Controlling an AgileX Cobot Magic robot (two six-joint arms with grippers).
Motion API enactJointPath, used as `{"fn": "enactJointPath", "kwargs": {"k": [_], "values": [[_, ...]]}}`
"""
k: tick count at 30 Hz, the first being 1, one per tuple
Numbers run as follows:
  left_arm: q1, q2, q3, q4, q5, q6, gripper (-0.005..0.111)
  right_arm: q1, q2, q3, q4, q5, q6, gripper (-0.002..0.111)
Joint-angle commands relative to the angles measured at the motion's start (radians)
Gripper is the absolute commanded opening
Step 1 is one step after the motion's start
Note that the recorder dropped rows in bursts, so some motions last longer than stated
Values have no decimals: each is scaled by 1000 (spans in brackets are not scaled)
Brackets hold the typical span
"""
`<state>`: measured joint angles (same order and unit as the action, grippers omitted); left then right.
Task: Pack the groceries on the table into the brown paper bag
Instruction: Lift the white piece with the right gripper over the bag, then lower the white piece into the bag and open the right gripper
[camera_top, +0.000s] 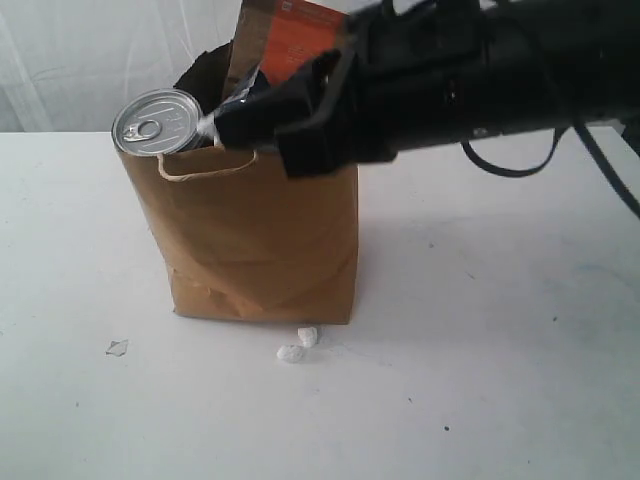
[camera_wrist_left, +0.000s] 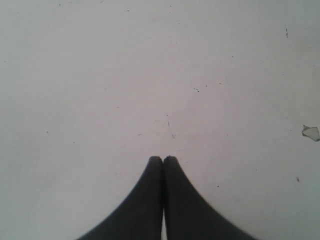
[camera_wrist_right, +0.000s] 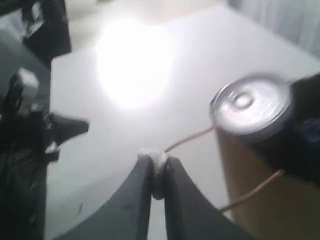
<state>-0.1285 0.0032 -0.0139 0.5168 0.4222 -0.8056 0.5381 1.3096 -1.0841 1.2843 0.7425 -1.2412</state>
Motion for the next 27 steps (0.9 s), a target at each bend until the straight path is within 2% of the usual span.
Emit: {"fn": "enactJointPath", "kwargs": {"k": [1, 3, 5, 9, 10, 14, 18, 22, 25, 27], "values": [[-2, -3, 10, -11, 42, -2, 0, 0, 8, -2, 349, -227, -302, 3], [-2, -3, 10, -11, 42, -2, 0, 0, 26, -2, 460, -301, -461, 3], [-2, -3, 10, -11, 42, -2, 0, 0, 55, -23, 460, -323, -537, 3], [-2, -3, 10, -11, 42, -2, 0, 0, 178, -123, 460, -301, -571, 3], [-2, -3, 10, -11, 42, -2, 0, 0, 215, -147, 460, -361, -641, 3], [-2, -3, 10, -11, 42, -2, 0, 0, 286, -156, 460, -639, -667, 3], [-2, -3, 10, -11, 42, -2, 0, 0, 333, -159, 460, -588, -667, 4], [-2, -3, 10, -11, 42, -2, 0, 0, 343, -159, 460, -561, -667, 14], [-2, -3, 10, -11, 42, -2, 0, 0, 343, -159, 460, -594, -667, 27], [-2, -3, 10, -11, 42, -2, 0, 0, 343, -159, 460, -609, -667, 29]]}}
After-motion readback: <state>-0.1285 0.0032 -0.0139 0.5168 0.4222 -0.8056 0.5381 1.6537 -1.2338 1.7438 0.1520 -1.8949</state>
